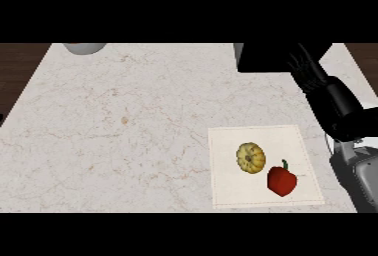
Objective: Pick the squash from the placemat and place it in the plate
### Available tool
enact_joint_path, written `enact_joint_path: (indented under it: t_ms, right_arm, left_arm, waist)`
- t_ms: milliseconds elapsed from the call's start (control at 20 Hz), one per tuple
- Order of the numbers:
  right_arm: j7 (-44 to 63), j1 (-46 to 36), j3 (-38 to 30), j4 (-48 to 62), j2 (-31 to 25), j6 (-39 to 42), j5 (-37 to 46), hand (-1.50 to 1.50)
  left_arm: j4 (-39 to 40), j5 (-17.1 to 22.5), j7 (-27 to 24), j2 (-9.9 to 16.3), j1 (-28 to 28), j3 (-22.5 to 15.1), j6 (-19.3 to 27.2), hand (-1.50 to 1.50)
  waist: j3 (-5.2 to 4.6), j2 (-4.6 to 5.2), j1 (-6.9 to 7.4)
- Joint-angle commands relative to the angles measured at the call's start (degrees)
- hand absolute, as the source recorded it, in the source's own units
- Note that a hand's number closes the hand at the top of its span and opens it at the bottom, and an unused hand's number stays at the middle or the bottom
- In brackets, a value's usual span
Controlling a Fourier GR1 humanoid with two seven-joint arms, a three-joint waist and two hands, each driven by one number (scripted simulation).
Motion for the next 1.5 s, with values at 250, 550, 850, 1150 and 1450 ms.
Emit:
enact_joint_path:
  t_ms: [250, 550, 850, 1150, 1450]
  right_arm:
    - [1.49, -17.03, 12.28, -3.59, -8.14, 7.36, 17.87, 1.50]
    - [-1.57, -12.52, 12.61, -3.59, -9.62, -8.93, 39.81, -1.50]
    - [-4.74, -4.25, 11.52, -10.44, -12.14, -1.93, 41.15, -1.50]
    - [10.15, -9.73, 18.55, -11.52, -16.43, 11.70, 48.88, -1.50]
    - [24.03, -10.84, 28.75, -16.24, -13.00, 24.23, 55.00, -1.50]
  left_arm:
    - [0.42, 5.51, 4.48, -13.96, 1.52, -13.57, -8.92, 0.00]
    - [-0.41, 5.71, 4.01, -20.68, 0.91, -17.50, -8.40, 0.00]
    - [-1.34, 5.23, 2.55, -21.28, 4.20, -15.64, -9.56, 0.00]
    - [-0.81, 5.06, 3.12, -21.10, 4.50, -16.71, -11.34, 0.00]
    - [0.28, 5.94, 3.50, -20.17, 2.54, -14.71, -12.98, 0.00]
  waist:
    - [-1.54, 1.65, 1.11]
    - [-0.81, 1.14, -0.42]
    - [-0.81, 0.92, -0.32]
    - [-1.03, 0.65, 0.27]
    - [-0.95, 0.87, 0.32]
